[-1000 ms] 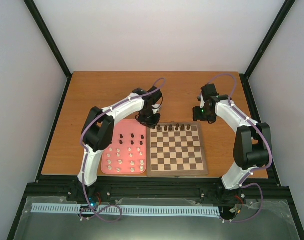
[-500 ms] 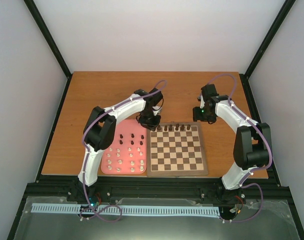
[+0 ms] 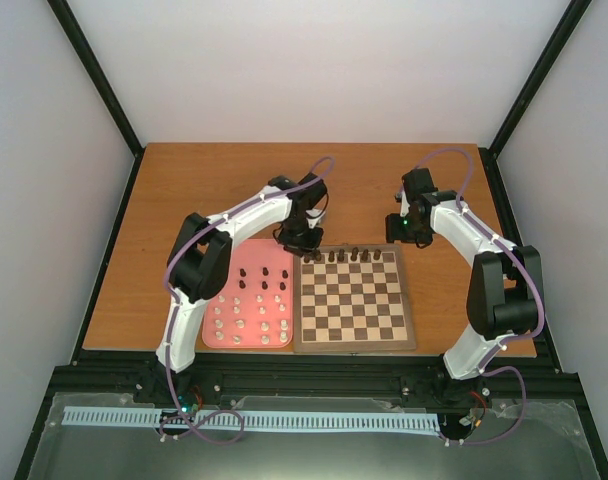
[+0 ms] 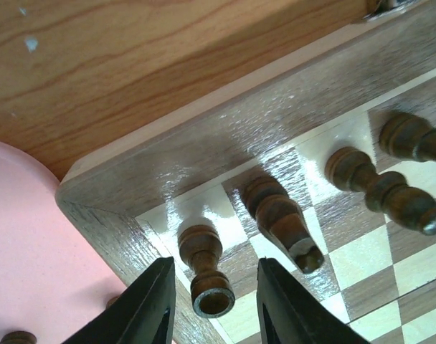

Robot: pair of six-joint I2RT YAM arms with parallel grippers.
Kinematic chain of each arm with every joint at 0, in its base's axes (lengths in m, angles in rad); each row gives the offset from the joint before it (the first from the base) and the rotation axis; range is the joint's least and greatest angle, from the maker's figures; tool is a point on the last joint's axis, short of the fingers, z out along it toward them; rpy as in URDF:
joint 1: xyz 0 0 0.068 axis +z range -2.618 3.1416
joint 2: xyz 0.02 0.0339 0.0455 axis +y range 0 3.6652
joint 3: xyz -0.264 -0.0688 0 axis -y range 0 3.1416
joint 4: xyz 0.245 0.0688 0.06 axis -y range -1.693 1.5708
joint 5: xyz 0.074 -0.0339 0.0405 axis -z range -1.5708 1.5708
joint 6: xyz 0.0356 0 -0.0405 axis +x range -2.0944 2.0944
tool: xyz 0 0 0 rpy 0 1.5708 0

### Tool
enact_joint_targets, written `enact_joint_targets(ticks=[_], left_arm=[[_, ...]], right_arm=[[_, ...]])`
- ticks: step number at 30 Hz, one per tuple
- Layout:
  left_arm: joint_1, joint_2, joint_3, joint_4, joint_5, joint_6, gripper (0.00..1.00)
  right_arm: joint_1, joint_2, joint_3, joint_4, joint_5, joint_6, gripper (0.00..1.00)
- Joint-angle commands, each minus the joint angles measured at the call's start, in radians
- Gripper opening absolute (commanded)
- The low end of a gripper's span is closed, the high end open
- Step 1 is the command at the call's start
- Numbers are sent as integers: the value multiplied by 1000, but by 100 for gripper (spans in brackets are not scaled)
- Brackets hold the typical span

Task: Set up the chess pieces on the board
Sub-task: Place the chess piece on the chessboard, then pick up the chess piece from the storage box.

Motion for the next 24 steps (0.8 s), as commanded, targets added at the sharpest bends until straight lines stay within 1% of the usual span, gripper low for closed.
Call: enact_joint_targets(ticks=[1,6,10,13,17,19,24], left_arm=[[-10,-5,61,-33,-11,20,38],[-10,-27,88,-66,-29,30,41],[1,-57,99,-90,-76,30,43],[36,-92,95,-91,-101,27,44],[123,-160,73,-110,-154,25,49],[174,-219,9,-101,-182,16,50],[296,-372,-268,-1,-192,-36,50]], right_arm=[[-9,-11,2,10,-3,-10,60],[-9,-13,1,10,1,-12,60],[-11,-13,0,12,-1,-12,60],[-10,-12,2,12,-3,-12,60],[-9,-12,4,12,-8,-10,60],[-9,-11,6,12,-8,-10,60],[-10,-9,1,16,-17,-10,60]])
